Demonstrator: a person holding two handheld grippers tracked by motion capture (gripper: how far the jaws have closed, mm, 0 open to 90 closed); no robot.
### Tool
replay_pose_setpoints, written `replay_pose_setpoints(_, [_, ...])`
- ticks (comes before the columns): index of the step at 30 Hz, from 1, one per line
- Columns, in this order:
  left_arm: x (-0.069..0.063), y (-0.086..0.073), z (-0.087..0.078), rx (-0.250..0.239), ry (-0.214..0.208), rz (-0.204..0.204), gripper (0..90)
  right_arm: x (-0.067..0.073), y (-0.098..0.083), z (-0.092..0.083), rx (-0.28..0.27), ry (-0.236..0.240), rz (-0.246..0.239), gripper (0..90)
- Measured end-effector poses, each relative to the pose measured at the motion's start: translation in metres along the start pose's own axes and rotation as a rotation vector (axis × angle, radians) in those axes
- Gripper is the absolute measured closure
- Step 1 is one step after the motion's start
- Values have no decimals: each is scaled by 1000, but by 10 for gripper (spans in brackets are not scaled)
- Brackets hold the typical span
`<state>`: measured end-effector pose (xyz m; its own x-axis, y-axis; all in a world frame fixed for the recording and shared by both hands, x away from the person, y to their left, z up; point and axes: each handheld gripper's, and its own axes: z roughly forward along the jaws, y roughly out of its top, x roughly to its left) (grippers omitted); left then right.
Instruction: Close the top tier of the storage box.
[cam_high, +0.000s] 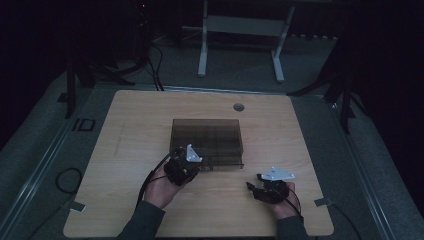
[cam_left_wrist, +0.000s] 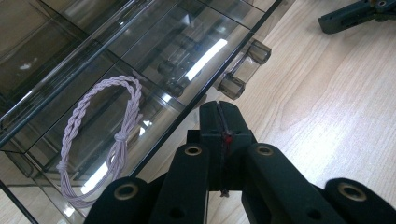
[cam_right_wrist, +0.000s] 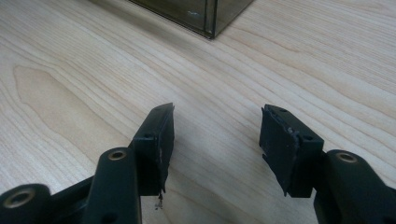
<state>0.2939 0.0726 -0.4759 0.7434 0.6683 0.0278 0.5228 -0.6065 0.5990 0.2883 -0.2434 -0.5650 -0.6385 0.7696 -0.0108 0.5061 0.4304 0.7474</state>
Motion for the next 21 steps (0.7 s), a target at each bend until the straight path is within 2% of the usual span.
replay_pose_setpoints(21, [4,1,3,-8,22,-17,900,0,0,0,0,-1,-2,450])
